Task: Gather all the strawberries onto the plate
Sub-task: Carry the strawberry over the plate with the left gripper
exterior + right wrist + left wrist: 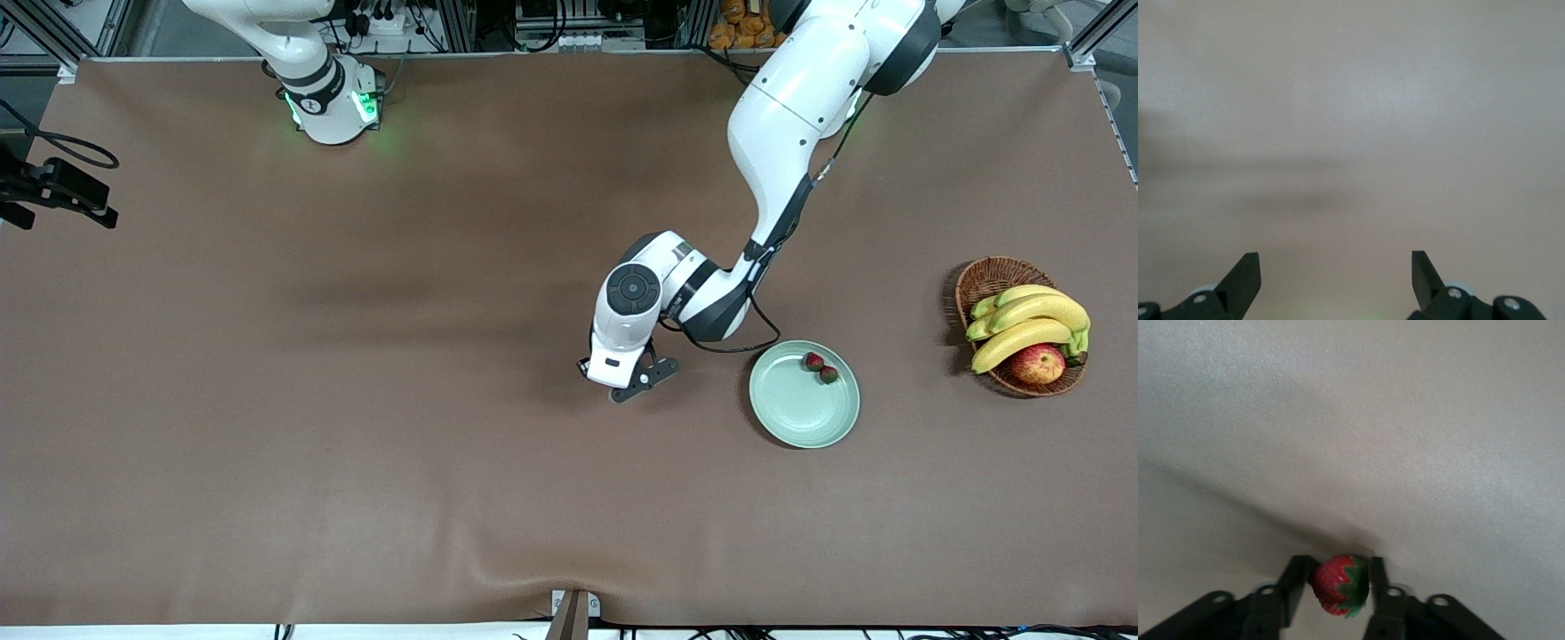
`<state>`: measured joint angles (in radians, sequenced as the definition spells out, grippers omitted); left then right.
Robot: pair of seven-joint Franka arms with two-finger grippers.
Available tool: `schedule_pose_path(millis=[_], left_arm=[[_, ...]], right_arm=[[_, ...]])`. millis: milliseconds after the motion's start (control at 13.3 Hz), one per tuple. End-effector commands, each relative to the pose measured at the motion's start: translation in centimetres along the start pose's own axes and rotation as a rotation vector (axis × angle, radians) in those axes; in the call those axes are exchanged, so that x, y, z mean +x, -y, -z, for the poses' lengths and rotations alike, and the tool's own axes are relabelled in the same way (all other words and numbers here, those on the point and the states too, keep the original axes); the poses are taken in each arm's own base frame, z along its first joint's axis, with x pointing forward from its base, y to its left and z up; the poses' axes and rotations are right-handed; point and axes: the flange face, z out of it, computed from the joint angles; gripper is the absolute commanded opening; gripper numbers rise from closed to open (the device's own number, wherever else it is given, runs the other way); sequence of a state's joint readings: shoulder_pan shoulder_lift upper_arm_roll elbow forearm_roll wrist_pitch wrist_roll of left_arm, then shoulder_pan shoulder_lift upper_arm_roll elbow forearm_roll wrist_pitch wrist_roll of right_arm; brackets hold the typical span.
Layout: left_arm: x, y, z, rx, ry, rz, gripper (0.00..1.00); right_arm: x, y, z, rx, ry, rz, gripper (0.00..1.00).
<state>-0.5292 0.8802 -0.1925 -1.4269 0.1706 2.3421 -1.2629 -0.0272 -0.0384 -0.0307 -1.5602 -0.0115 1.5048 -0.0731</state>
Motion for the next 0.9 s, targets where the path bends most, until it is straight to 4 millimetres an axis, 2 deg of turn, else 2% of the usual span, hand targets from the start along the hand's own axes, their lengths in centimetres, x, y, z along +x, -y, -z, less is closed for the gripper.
schedule_pose_path(millis=[0,75,150,301,376,601,826], left_arm=[[0.1,-0.6,-0.1,-0.012,-0.011,0.006,0.11],[0.1,-0.7,0.2,-0.015,-0.013,0.004,0.02],[0.6,-0.7,0.8,-0.023,-0.018,0.009,0.00],[2.3,-0.6,4.1,-0.048,-0.042,0.016,0.00],[4.0,0.2,5.2,-0.040,-0.048,0.025,0.00],[8.6,3.0,11.7,0.001,-0.043,-0.042,0.00],[12.0,6.3,15.9,0.057,-0.027,-0.107,0.00]], right_arm=[[0.3,0.0,0.0,0.051,0.000,-0.001,1.00],[0.2,0.0,-0.1,0.052,0.002,-0.001,1.00],[0.1,-0.2,-0.1,0.052,0.005,-0.004,1.00],[0.1,-0.4,0.0,0.052,-0.001,-0.010,1.00],[0.2,-0.4,0.1,0.042,-0.006,-0.009,1.00],[0.4,-0.6,0.3,0.036,-0.026,-0.010,1.00],[0.5,-0.6,0.5,0.032,-0.032,-0.004,1.00]])
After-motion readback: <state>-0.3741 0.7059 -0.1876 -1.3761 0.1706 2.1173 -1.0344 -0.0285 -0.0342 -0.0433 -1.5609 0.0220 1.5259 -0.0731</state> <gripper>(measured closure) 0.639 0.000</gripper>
